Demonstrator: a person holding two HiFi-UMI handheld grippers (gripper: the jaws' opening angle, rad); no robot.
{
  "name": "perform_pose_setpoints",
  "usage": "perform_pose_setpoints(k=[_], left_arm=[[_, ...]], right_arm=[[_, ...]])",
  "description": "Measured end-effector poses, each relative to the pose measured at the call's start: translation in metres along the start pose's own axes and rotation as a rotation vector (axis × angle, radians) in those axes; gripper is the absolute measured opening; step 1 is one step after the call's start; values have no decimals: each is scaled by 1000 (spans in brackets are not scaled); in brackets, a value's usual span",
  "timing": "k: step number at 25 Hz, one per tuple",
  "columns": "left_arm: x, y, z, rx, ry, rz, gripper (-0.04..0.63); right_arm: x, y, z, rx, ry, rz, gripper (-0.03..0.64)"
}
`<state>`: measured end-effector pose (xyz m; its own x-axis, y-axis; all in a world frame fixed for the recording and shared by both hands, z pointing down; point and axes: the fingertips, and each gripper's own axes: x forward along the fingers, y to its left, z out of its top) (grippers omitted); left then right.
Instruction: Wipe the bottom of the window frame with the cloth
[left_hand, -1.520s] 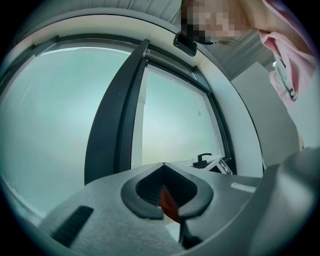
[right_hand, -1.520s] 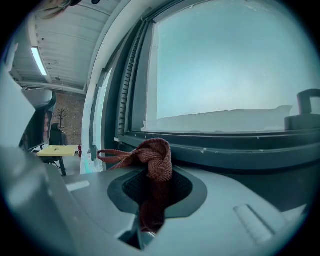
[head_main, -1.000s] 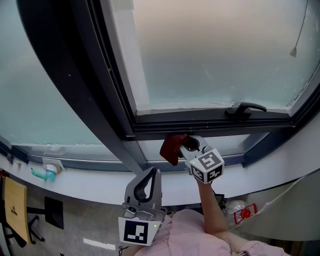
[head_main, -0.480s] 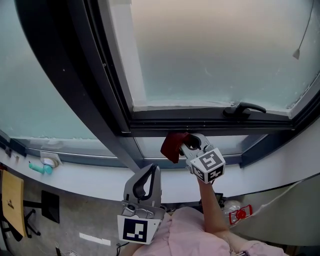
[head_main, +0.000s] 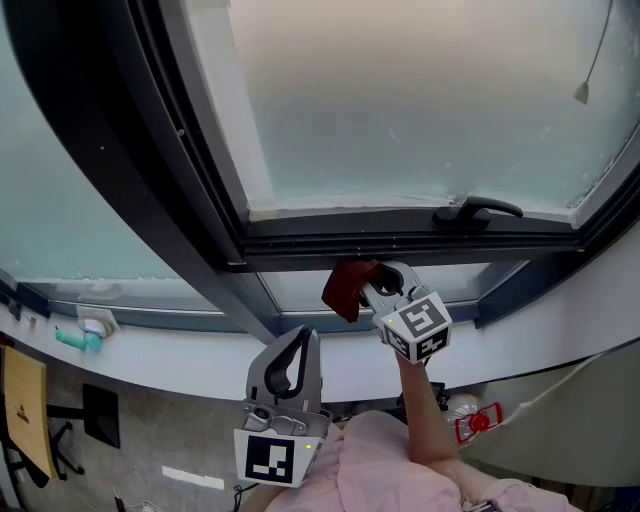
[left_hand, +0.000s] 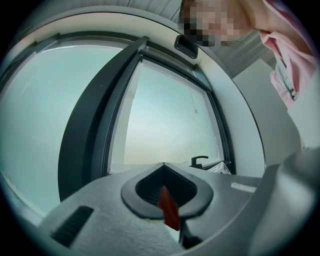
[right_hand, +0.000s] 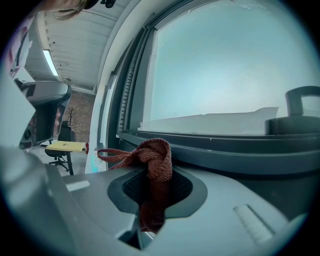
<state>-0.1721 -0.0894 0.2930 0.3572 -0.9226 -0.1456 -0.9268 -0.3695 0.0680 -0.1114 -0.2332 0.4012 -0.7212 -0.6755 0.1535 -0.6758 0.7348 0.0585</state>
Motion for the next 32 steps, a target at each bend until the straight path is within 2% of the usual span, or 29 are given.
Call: perform_pose_setpoints(k=[21,25,32], left_arm=[[7,-21,-2,11,-1,2,-6],[8,-24,-5,36,11,-8,-6],[11,-29,-2,11,-3,4,-6]], right_arm=[[-17,-18,-4,0,-2,-9,64],[-19,-20,-4,-3,-2,-6,64],[-20,-21,-4,-11,1,13,64]])
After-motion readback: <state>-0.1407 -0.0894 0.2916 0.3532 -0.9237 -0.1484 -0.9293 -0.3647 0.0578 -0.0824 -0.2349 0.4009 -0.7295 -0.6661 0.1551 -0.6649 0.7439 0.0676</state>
